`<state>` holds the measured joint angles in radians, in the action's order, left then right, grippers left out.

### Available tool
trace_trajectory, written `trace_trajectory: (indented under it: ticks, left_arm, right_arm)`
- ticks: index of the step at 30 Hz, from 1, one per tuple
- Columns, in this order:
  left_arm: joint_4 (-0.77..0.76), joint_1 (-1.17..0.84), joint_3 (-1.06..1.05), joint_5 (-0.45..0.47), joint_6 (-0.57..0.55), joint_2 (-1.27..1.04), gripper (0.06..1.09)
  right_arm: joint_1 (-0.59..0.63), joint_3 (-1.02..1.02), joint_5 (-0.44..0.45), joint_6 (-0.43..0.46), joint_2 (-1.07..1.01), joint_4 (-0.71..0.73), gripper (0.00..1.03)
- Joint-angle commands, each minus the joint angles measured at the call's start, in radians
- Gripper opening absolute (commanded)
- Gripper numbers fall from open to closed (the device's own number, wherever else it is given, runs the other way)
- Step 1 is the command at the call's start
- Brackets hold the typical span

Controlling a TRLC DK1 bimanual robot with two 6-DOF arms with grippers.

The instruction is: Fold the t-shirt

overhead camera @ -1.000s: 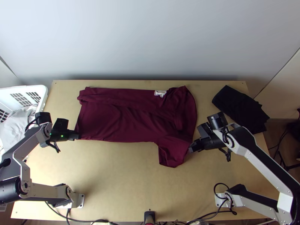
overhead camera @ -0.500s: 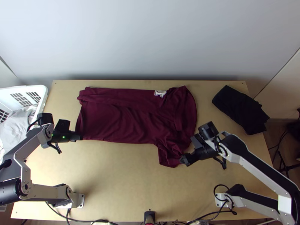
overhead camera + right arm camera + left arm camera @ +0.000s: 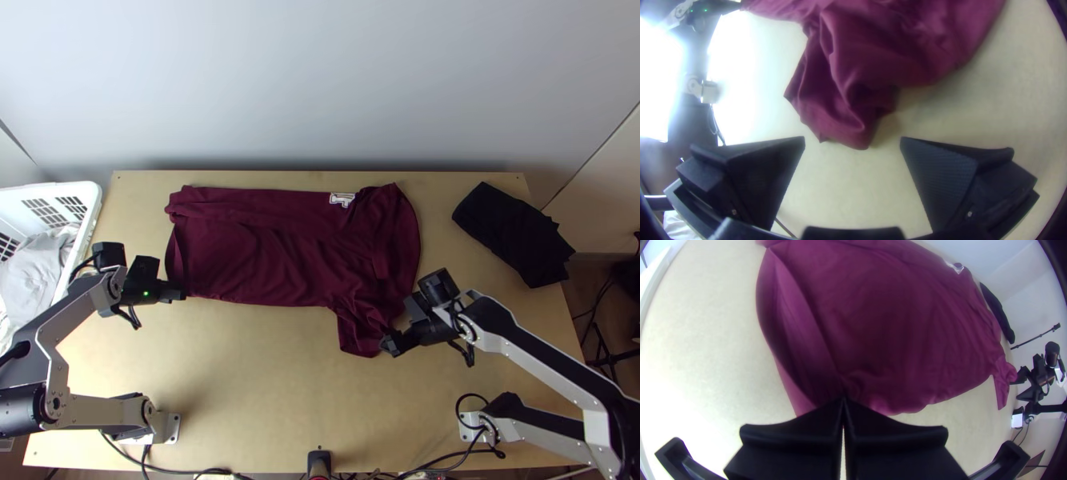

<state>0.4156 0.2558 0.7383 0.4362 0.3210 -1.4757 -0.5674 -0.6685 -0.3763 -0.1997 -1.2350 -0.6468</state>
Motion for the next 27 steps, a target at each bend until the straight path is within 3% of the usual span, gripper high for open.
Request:
trace_trajectory:
  ticks: [1, 2, 6, 9, 11, 12, 18, 27]
  left_arm:
    - [-0.015, -0.004, 0.004, -0.014, -0.002, -0.008, 0.10]
    - [-0.015, -0.003, 0.003, -0.014, 0.000, -0.008, 0.10]
    - [-0.021, 0.003, -0.007, -0.021, 0.003, -0.012, 0.10]
    - [-0.021, 0.017, -0.013, -0.021, 0.012, -0.012, 0.10]
    - [-0.021, 0.025, -0.013, -0.021, 0.016, -0.014, 0.10]
    - [-0.021, 0.028, -0.013, -0.021, 0.016, -0.014, 0.10]
    - [-0.021, 0.030, -0.010, -0.019, 0.021, -0.014, 0.10]
    - [-0.026, 0.017, -0.019, -0.019, 0.016, -0.023, 0.10]
  right_arm:
    - [-0.037, -0.002, 0.005, -0.053, -0.100, 0.087, 0.99]
    - [-0.055, -0.003, 0.005, -0.060, -0.112, 0.095, 0.98]
    - [-0.120, -0.017, 0.024, -0.076, -0.129, 0.116, 0.75]
    - [-0.137, -0.037, 0.025, -0.076, -0.127, 0.116, 0.46]
    - [-0.137, -0.043, 0.033, -0.073, -0.126, 0.124, 0.13]
    - [-0.137, -0.048, 0.033, -0.070, -0.127, 0.130, 0.02]
    - [-0.111, -0.114, 0.036, -0.072, -0.090, 0.095, 0.03]
    - [-0.089, -0.356, 0.001, -0.069, -0.075, -0.111, 0.03]
